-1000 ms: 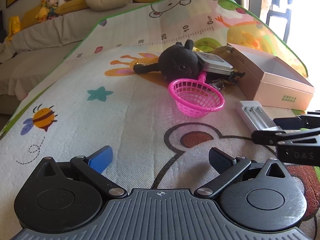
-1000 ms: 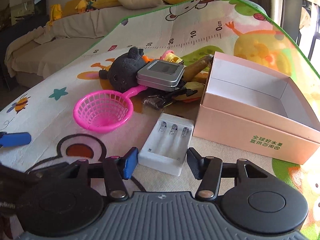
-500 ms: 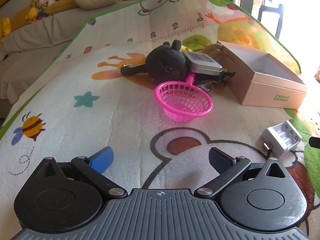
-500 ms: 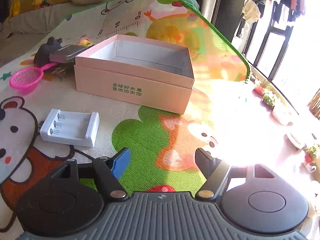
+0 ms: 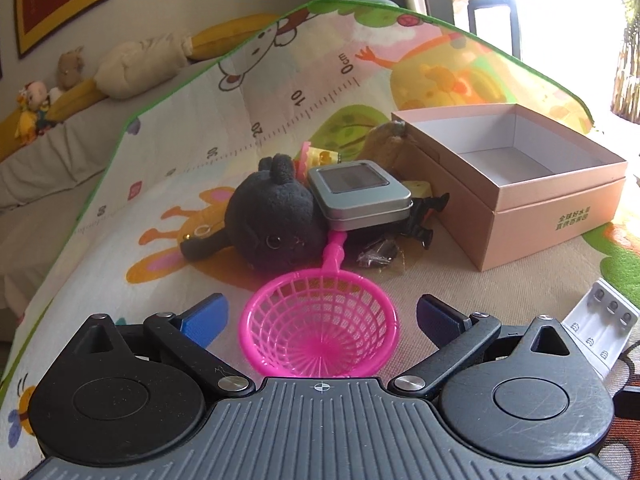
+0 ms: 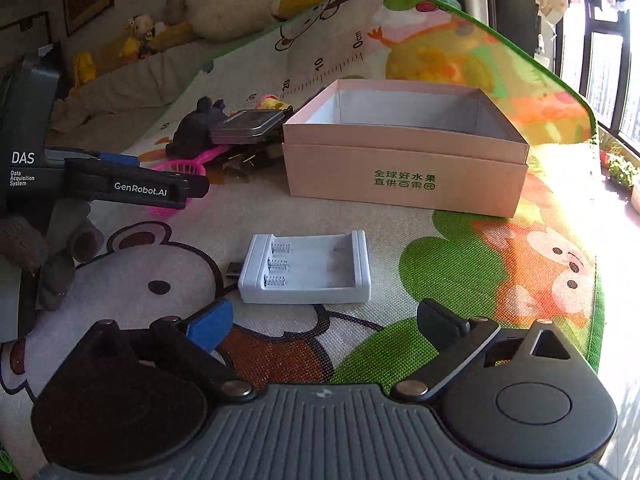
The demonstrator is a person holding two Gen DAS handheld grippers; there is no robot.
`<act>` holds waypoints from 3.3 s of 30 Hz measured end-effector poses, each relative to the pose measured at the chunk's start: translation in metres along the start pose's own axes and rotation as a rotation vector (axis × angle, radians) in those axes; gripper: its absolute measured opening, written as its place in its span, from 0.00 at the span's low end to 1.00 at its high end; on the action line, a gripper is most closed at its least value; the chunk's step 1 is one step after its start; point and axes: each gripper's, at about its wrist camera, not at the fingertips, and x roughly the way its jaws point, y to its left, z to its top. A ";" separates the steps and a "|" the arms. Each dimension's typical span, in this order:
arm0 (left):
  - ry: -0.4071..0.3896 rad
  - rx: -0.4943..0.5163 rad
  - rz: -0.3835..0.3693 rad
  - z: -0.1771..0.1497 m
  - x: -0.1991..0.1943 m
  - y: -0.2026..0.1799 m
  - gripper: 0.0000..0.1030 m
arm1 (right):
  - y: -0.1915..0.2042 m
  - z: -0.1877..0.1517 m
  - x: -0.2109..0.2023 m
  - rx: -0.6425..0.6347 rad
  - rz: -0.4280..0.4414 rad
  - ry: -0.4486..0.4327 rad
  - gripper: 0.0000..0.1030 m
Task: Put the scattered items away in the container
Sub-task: 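Lift the white battery charger off the mat with the right tool, then grasp the pink net basket with the left tool while the right tool holds the charger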
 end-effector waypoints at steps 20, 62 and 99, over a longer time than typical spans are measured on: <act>0.095 -0.108 -0.143 -0.056 -0.078 0.012 0.86 | 0.036 0.016 0.018 -0.171 -0.048 -0.013 1.00; 0.064 0.106 -0.111 -0.045 -0.098 -0.038 0.93 | -0.025 -0.020 -0.044 -0.094 -0.066 0.020 0.89; 0.083 0.105 -0.185 -0.036 -0.057 -0.024 0.98 | -0.010 -0.020 -0.027 -0.143 -0.082 0.040 1.00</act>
